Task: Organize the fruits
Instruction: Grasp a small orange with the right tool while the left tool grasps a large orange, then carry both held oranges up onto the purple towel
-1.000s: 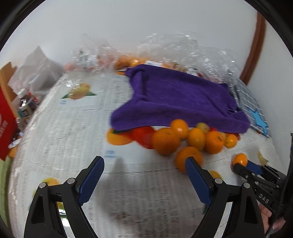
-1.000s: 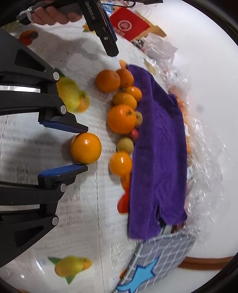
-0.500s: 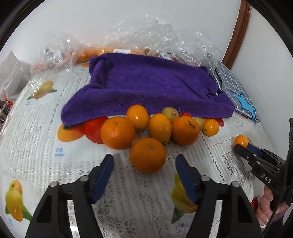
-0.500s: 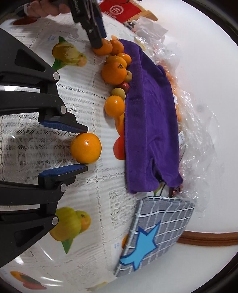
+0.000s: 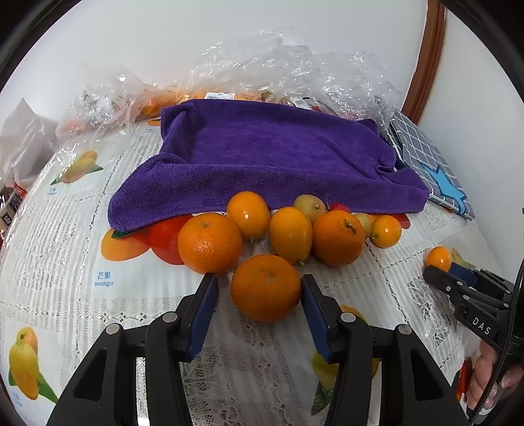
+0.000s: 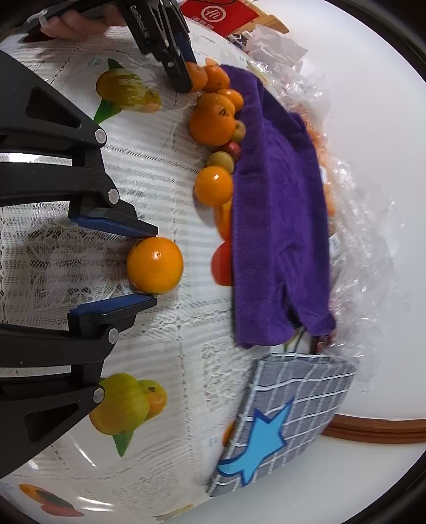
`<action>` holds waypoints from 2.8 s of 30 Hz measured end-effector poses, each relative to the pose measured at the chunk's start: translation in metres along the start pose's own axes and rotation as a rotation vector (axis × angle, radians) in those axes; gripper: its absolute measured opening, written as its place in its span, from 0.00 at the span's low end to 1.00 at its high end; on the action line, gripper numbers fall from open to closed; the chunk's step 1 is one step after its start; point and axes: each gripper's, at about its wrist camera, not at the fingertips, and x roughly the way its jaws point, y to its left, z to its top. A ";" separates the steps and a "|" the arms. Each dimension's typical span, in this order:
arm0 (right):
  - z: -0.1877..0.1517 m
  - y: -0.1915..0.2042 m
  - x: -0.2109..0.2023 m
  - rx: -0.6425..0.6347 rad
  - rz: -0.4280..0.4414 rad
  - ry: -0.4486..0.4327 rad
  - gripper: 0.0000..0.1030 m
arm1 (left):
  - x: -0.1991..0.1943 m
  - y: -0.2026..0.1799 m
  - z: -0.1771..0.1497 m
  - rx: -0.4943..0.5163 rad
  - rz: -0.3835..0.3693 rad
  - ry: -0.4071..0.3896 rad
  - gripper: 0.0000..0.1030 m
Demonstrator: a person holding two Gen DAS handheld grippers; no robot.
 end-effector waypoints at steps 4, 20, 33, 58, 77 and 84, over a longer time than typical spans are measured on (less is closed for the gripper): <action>0.000 -0.003 -0.001 0.011 0.015 -0.006 0.34 | 0.000 0.005 0.001 -0.036 -0.028 -0.006 0.48; -0.003 -0.003 -0.011 0.023 0.030 -0.068 0.34 | -0.013 0.010 -0.002 -0.054 -0.115 -0.087 0.37; 0.008 -0.012 -0.035 0.081 0.020 -0.117 0.34 | -0.043 0.020 0.006 -0.088 -0.138 -0.196 0.37; 0.130 -0.012 -0.016 0.080 0.025 -0.240 0.34 | -0.030 0.039 0.146 -0.147 -0.037 -0.281 0.37; 0.148 -0.014 0.061 0.068 0.020 -0.156 0.34 | 0.046 0.033 0.143 -0.084 0.018 -0.159 0.37; 0.142 -0.013 0.078 0.061 0.024 -0.120 0.34 | 0.053 0.033 0.141 -0.070 0.014 -0.137 0.37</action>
